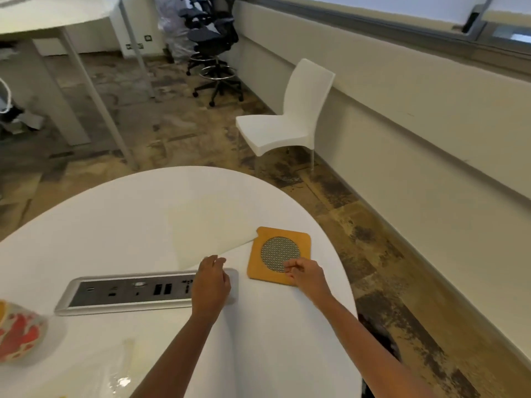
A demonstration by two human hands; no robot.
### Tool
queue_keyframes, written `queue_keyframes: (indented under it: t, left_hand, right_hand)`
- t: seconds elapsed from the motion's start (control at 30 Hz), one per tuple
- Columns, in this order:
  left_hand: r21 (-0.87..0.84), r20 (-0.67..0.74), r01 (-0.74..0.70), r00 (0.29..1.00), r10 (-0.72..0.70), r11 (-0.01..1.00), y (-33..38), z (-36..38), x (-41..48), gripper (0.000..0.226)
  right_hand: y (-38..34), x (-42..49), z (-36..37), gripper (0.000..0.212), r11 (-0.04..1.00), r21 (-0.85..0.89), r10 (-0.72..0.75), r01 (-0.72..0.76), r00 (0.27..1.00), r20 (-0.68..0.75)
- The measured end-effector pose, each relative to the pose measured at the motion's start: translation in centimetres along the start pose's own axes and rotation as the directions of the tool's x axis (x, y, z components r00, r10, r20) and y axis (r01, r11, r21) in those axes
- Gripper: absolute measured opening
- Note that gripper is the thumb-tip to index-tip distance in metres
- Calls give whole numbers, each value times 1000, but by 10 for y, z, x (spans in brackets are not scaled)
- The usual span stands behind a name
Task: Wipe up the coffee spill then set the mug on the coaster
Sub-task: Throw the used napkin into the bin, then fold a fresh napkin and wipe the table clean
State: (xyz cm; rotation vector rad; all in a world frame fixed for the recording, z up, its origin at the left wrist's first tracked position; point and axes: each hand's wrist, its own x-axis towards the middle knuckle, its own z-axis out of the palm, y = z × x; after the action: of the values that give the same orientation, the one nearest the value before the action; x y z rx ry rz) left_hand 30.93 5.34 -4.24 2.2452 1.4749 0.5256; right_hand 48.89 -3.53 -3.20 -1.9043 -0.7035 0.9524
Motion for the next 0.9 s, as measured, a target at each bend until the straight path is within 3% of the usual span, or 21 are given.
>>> queue_keyframes:
  t: [0.2, 0.33, 0.5, 0.63, 0.8, 0.9]
  left_hand:
    - [140, 71, 180, 979, -192, 974, -58, -26, 29, 38]
    - [110, 195, 262, 940, -280, 959, -77, -27, 45, 41]
    - [51, 229, 267, 935, -271, 962, -79, -24, 59, 42]
    - [91, 300, 203, 928, -221, 975, -82, -22, 64, 49]
    - [-165, 228, 337, 927, -296, 927, -87, -21, 69, 39]
    - [-286, 163, 320, 945, -283, 904, -82, -26, 70, 38]
  right_hand:
    - [-25, 32, 71, 33, 939, -302, -147, 163, 986, 75]
    - [-32, 59, 96, 35, 845, -475, -212, 244, 970, 121]
    - [-36, 94, 106, 46, 605, -760, -146, 236, 972, 186]
    - [-38, 102, 108, 53, 481, -842, -96, 246, 969, 229]
    - [-39, 102, 109, 53, 449, -849, -153, 279, 960, 234]
    - [-42, 97, 110, 64, 431, -852, -162, 296, 955, 250]
